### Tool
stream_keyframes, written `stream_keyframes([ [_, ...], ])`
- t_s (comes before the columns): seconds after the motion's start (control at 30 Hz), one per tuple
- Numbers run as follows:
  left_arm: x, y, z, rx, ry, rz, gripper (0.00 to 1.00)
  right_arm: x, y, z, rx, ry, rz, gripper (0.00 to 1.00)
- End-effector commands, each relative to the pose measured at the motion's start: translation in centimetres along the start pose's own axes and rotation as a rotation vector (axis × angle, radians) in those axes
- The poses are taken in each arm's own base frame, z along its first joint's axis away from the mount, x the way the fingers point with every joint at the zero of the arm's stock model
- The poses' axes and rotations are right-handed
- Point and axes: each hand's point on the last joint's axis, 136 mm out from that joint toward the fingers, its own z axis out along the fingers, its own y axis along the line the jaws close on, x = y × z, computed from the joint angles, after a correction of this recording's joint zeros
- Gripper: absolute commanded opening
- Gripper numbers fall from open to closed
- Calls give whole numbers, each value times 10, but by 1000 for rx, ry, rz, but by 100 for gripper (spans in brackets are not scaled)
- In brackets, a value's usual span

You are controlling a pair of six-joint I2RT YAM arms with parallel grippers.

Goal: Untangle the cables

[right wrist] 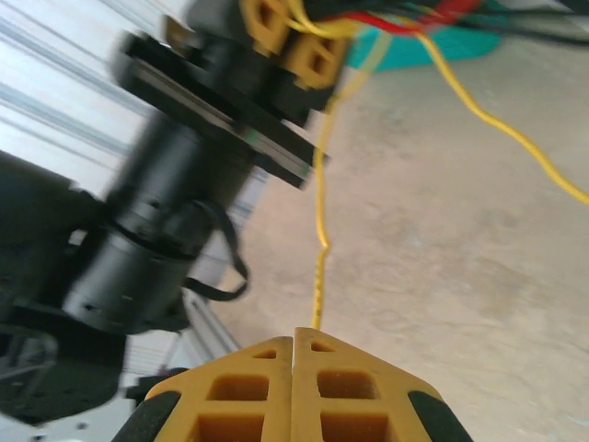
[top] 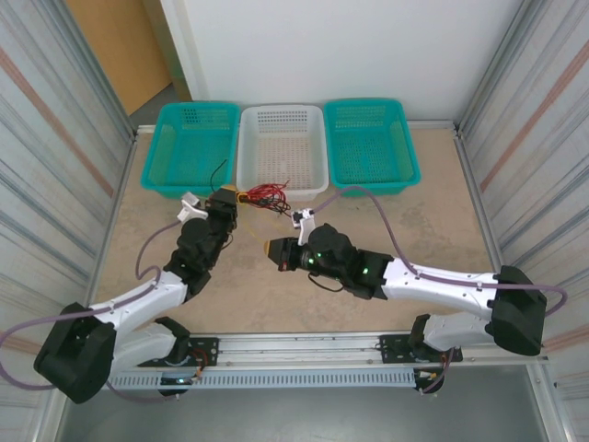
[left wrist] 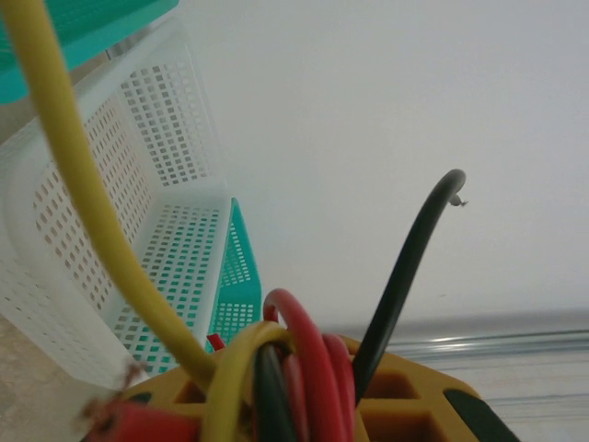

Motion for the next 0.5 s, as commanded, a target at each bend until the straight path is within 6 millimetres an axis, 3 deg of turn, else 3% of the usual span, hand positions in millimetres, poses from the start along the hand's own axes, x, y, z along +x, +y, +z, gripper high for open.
stream_keyframes([
  [0.0, -16, -49, -1, 198, -77, -159, 0, 12, -19, 4, 45, -8, 50, 0],
  [0.23, -12, -80, 1, 294, -53, -230, 0, 13, -49, -5, 115, -87, 98, 0],
  [0.47, 8, -116, -1, 406, 70, -265, 0, 10, -96, -13, 211, -108, 190, 0],
])
